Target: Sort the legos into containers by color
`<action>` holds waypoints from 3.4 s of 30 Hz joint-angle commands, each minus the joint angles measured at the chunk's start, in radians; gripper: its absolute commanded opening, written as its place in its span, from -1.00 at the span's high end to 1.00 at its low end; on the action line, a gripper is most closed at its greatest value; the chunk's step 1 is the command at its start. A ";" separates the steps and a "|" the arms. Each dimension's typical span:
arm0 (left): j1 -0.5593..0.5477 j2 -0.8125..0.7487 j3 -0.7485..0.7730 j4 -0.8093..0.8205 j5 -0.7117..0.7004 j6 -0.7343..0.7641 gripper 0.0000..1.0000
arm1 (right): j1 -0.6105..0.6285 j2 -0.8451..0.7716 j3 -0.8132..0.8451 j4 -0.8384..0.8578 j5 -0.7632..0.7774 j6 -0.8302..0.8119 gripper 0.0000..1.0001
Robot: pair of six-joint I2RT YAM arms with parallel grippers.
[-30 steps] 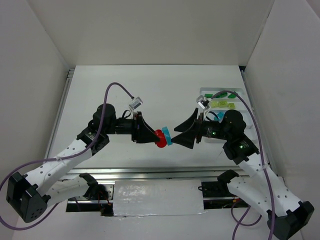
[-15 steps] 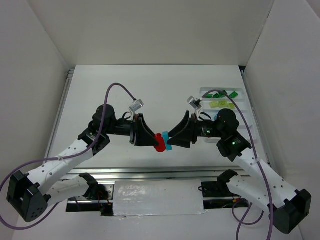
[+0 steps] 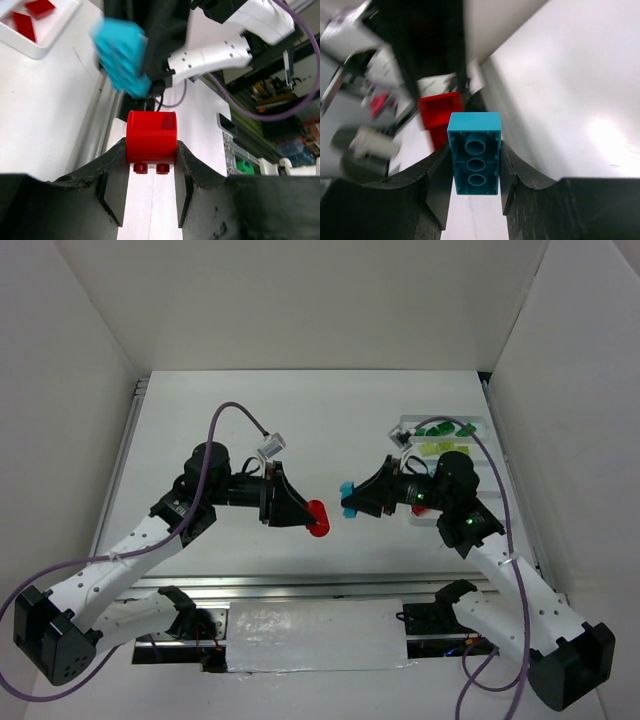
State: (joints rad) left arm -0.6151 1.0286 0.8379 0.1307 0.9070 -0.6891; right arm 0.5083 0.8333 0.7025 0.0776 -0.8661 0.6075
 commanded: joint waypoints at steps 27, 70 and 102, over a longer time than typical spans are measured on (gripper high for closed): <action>0.095 -0.229 0.041 -0.674 -0.686 0.392 1.00 | -0.548 0.774 0.416 -0.477 1.122 0.043 1.00; 0.094 -0.179 0.035 -0.669 -0.625 0.405 1.00 | -0.528 0.854 0.404 -0.460 1.041 0.066 1.00; 0.095 -0.196 0.087 -0.509 -0.440 0.257 1.00 | -0.293 0.454 0.324 -0.327 0.648 -0.098 -0.70</action>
State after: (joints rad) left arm -0.5240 0.8471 0.8772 -0.5323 0.3191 -0.3496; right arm 0.0727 1.4467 1.0557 -0.3759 0.0154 0.6037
